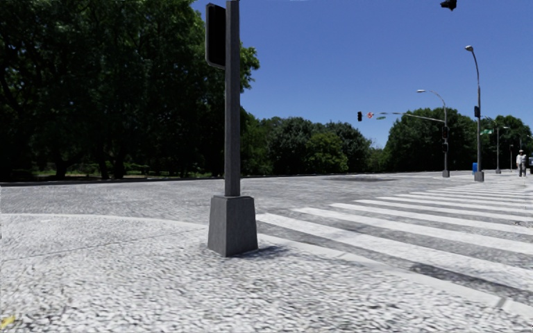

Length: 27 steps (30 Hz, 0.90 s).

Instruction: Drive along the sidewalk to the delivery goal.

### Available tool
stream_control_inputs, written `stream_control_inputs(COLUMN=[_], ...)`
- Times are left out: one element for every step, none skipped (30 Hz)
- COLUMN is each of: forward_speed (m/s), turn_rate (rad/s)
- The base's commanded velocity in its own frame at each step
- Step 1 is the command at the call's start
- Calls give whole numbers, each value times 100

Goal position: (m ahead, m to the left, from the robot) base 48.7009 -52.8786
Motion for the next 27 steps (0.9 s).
stream_control_inputs(forward_speed=[148, 149, 149, 149, 150, 150, 150, 150, 150, 150, 150, 150, 150, 150, 150, 150, 150, 150, 150, 150, 150, 150, 150, 150, 150, 150, 150], turn_rate=[-63, -62, -62, -62, -62, -62, -62, -62, -62, -62, -62, -62, -63, -64, -65, -65, -65, -66, -66, -66, -66, -66, -66, -66, -66, -66, -66])
